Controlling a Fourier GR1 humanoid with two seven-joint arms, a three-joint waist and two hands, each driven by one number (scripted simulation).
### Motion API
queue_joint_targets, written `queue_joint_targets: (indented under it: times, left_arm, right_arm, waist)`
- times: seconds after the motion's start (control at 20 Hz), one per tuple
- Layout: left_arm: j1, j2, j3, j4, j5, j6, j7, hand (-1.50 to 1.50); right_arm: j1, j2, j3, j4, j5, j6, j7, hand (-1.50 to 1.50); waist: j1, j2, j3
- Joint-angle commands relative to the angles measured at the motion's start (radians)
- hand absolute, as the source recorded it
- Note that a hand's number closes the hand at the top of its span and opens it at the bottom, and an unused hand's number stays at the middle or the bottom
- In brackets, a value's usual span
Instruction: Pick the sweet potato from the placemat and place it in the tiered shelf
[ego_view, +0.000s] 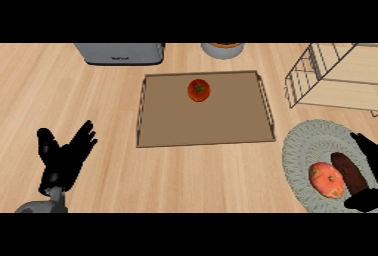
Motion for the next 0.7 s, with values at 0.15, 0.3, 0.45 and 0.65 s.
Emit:
queue_joint_targets:
  times: [0.15, 0.3, 0.45, 0.65]
  left_arm:
    - [-0.004, -0.049, 0.009, 0.051, -0.057, -0.007, -0.055, 0.0]
    - [-0.012, -0.037, 0.041, 0.057, -0.035, -0.04, -0.04, 0.0]
    - [0.003, -0.036, 0.042, -0.043, -0.042, -0.034, 0.04, 0.0]
    - [-0.015, -0.035, 0.071, 0.025, -0.039, -0.062, -0.009, 0.0]
  right_arm:
    - [-0.033, 0.069, -0.021, 0.104, 0.067, -0.082, -0.099, -1.5]
    - [-0.12, 0.05, -0.065, 0.274, 0.073, -0.122, -0.197, -1.5]
    - [-0.135, 0.087, -0.062, 0.303, 0.095, -0.148, -0.213, -1.5]
    - [-0.11, 0.066, -0.069, 0.295, 0.082, -0.101, -0.261, -1.5]
  waist:
    - [-0.002, 0.0, 0.0]
    - [0.002, 0.001, 0.0]
    - [0.002, 0.0, 0.0]
    - [-0.001, 0.0, 0.0]
